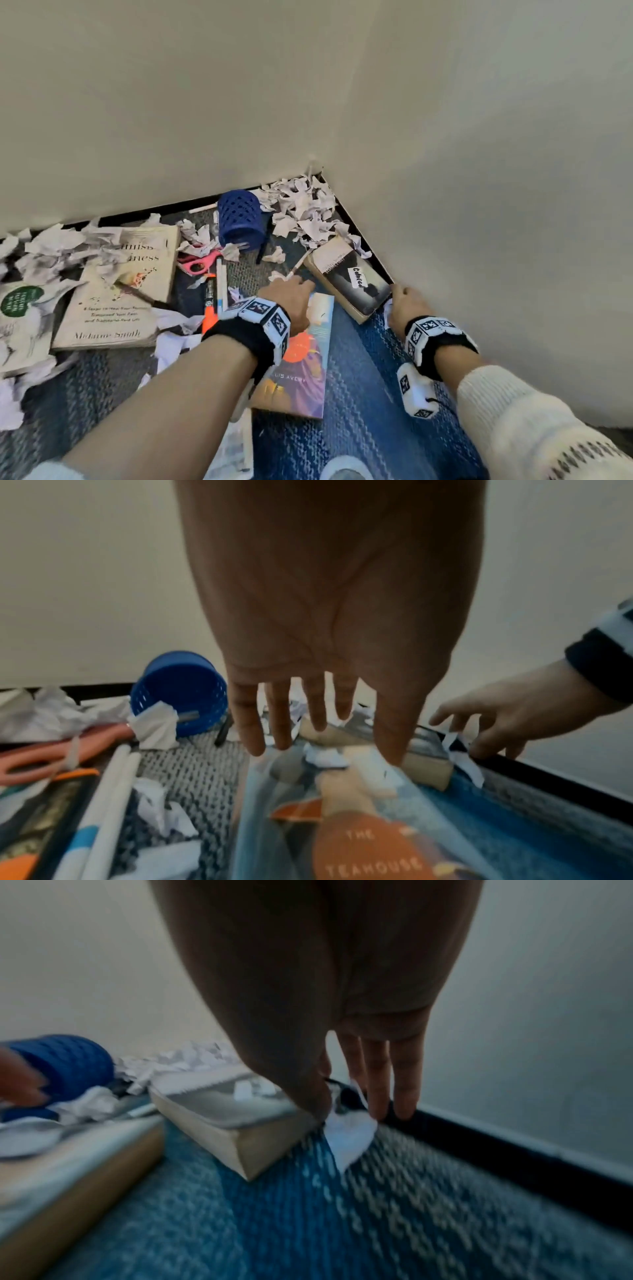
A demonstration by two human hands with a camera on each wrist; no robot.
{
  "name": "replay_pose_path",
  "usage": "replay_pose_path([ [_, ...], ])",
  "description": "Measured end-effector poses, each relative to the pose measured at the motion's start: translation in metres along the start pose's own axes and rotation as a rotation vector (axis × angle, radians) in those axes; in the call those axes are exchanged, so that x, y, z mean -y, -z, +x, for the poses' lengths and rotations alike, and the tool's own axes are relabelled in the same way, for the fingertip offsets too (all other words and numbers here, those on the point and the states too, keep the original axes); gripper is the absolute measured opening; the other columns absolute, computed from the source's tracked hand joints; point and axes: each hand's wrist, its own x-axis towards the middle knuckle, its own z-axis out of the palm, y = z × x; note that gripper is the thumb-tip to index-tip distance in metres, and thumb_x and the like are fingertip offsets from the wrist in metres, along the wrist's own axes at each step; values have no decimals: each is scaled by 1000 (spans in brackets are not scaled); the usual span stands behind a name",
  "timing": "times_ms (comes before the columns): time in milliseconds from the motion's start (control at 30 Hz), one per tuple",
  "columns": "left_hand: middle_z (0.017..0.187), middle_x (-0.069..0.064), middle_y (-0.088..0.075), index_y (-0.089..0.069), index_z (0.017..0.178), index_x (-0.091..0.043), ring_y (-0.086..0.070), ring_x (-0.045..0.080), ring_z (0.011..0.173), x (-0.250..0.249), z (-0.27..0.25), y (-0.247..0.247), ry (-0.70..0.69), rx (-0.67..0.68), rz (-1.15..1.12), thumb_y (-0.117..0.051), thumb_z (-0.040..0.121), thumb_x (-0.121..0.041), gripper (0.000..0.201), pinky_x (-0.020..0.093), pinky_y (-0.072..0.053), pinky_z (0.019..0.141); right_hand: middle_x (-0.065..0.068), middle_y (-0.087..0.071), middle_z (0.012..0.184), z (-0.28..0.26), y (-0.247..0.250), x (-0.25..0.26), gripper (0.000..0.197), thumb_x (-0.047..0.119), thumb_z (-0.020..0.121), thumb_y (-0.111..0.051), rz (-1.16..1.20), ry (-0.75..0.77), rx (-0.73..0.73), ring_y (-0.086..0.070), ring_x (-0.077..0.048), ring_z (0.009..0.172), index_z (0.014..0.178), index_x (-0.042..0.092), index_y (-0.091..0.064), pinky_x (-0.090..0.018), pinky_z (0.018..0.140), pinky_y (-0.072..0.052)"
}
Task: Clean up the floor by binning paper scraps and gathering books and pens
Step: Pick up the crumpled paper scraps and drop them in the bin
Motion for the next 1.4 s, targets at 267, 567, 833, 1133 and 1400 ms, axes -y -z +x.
replay_pose_path([
  [267, 126, 6, -48, -50, 121, -15, -40, 29, 119, -12, 29, -23, 64, -109, 181, -41, 96, -13, 27, 40, -44, 98, -22, -49, 127, 17, -42, 1, 51, -4, 79, -60, 380, -96, -206, -49, -37, 118, 127, -1, -43, -40, 102, -39],
  [567, 119, 13, -55, -42, 124, -7, -52, 30, 114, 24, 18, -7, 213, -248, 38, -51, 93, -8, 32, 38, -44, 88, -19, -61, 108, 21, 27, 31, 26, 14, 90, -57, 179, -63, -42, -59, -35, 100, 112, 0, -55, -34, 80, -46],
  [833, 111, 13, -55, -38, 122, -11, -58, 34, 103, 83, -21, -21, 330, -272, -40, -39, 99, -26, 27, 45, -51, 83, -18, -65, 98, 19, 46, 156, 28, 36, 95, -38, 135, 488, -169, -60, -36, 88, 103, 10, -46, -39, 71, -45],
  [1133, 111, 11, -52, -32, 123, -19, -57, 29, 96, 97, -17, -57, 356, -231, 133, -41, 100, -40, 32, 38, -43, 71, -28, -46, 132, 87, -17, 206, 54, 38, 95, -49, -149, 479, 27, -47, -41, 122, 134, 4, -34, -45, 98, -39],
  [1400, 94, 4, -50, -47, 110, -16, -59, 29, 85, 107, -15, -45, 253, -324, -134, -29, 102, -37, 29, 39, -48, 69, -27, -58, 98, 76, -2, 194, 22, 11, 92, -47, 224, 578, -158, -57, -41, 91, 109, -3, -42, -41, 73, -41],
])
